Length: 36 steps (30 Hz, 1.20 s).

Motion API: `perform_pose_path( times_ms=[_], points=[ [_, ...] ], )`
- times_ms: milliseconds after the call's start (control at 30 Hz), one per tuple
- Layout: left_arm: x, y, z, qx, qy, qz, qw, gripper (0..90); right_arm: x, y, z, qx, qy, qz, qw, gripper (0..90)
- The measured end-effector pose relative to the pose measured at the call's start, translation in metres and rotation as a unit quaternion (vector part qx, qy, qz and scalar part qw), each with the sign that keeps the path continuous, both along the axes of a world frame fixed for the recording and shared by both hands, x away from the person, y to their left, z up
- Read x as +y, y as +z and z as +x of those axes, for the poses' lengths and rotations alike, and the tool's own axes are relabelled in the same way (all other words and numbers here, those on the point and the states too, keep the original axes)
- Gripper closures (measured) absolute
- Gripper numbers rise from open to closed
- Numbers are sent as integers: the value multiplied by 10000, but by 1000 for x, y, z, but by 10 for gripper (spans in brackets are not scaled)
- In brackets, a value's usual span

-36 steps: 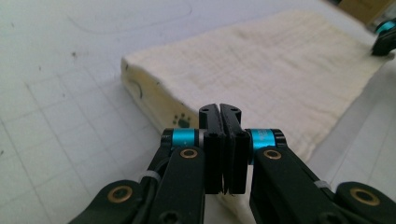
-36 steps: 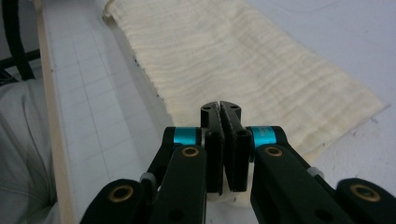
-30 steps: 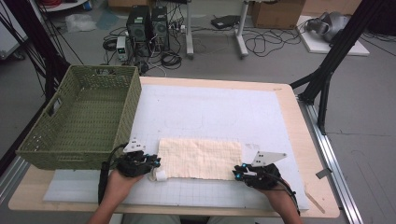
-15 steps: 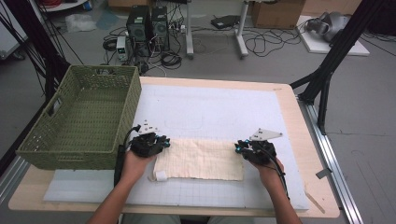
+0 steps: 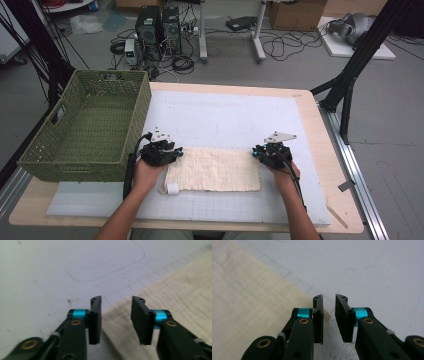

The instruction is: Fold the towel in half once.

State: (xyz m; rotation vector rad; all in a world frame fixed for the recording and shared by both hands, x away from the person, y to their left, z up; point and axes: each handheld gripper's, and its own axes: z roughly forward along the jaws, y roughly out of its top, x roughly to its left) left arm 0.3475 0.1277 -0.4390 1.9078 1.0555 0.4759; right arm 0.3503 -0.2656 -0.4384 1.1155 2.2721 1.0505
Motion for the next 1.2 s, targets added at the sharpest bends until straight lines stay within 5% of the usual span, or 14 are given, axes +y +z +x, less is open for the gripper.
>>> perform_pose_path(
  times_ms=[67, 200, 300, 367, 433, 600, 800, 867, 967, 1200],
  points=[
    [3, 0, 3, -110, 52, -89, 9999, 525, -1, 1, 1, 1, 71, 146, 9999, 653],
    [2, -6, 10, 58, 57, -115, 9999, 494, -1, -6, 6, 283, 119, 218, 9993, 560],
    [-1, -13, 14, 329, 19, 40, 9994, 509, 2, -9, 8, 394, 364, 221, 9983, 756],
    [-3, -12, 14, 341, -145, 102, 9993, 681, 4, -9, 8, 351, 491, 162, 9980, 829],
    [-4, -11, 15, 320, -217, 163, 9991, 845, 6, -7, 9, 296, 406, 52, 9987, 842],
    [-2, -9, 20, 168, 59, -170, 9997, 857, 4, -4, 11, 13, 120, -36, 9999, 845],
    [-8, -2, 39, 29, 180, -270, 9995, 859, 4, -1, 18, -118, -107, -82, 9998, 844],
    [-9, -1, 48, 135, 184, -313, 9992, 859, 3, 0, 21, -179, -218, -49, 9996, 844],
    [-8, 1, 55, -187, 267, -481, 9983, 858, 6, 3, 28, -245, -391, -65, 9989, 844],
    [-8, 1, 73, -329, 255, -469, 9980, 858, 14, 6, 45, -372, -726, -139, 9966, 844]
  ],
)
